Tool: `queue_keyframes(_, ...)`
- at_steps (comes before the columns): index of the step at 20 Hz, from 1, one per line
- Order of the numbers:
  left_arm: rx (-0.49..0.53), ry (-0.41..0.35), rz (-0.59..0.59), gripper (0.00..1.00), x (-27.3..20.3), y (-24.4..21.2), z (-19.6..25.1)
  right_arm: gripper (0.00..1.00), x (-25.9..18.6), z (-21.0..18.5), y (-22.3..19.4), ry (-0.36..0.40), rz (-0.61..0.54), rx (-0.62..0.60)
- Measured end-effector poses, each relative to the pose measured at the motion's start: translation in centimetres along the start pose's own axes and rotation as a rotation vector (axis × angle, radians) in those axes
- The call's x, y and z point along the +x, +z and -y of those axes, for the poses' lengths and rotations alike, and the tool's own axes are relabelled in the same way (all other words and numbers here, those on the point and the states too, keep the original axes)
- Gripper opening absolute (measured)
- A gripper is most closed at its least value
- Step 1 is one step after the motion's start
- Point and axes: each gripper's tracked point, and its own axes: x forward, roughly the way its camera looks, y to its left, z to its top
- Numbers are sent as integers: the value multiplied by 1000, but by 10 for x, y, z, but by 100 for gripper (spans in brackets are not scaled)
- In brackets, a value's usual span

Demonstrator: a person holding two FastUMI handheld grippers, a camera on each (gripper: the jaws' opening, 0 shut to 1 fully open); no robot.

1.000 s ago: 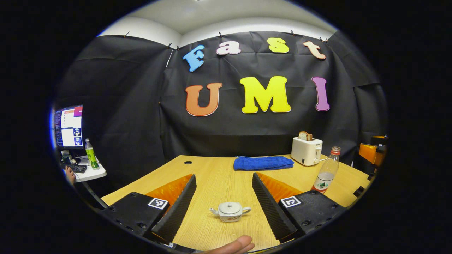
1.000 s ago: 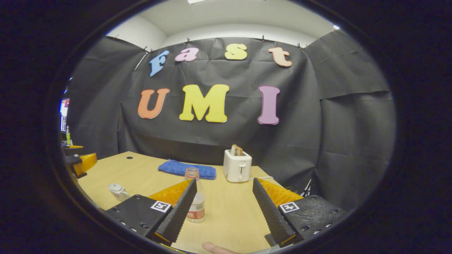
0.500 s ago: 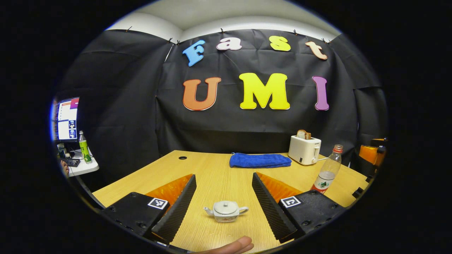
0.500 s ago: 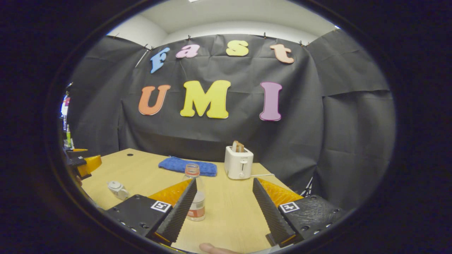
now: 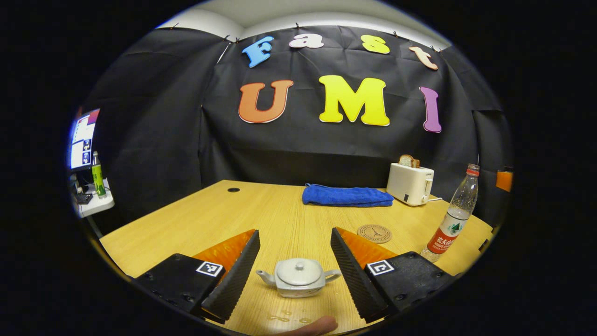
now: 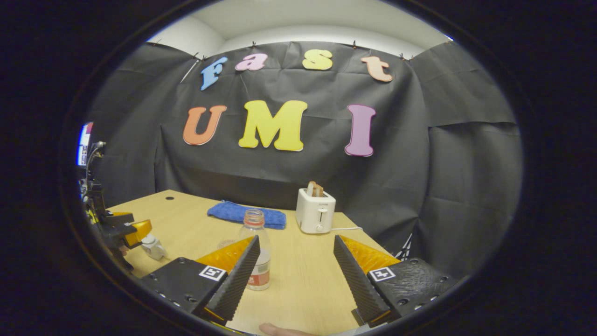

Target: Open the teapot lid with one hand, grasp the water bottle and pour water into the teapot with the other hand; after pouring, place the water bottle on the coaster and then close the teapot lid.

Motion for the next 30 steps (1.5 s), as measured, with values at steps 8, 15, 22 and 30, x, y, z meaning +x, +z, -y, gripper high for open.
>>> queue_keyframes(8,1,18,-52,82,14,-25,-5,98,9,-5,-11,7,-35,-6)
queue_keyframes(15,4,15,-67,66,17,-31,-4,97,10,-5,-16,-1,-51,-3)
queue_keyframes(22,24,20,-60,58,18,-29,-4,98,12,-7,-18,1,-61,-11)
queue_keyframes(30,155,67,-33,57,14,-24,-5,98,11,-5,-18,-8,-56,-12)
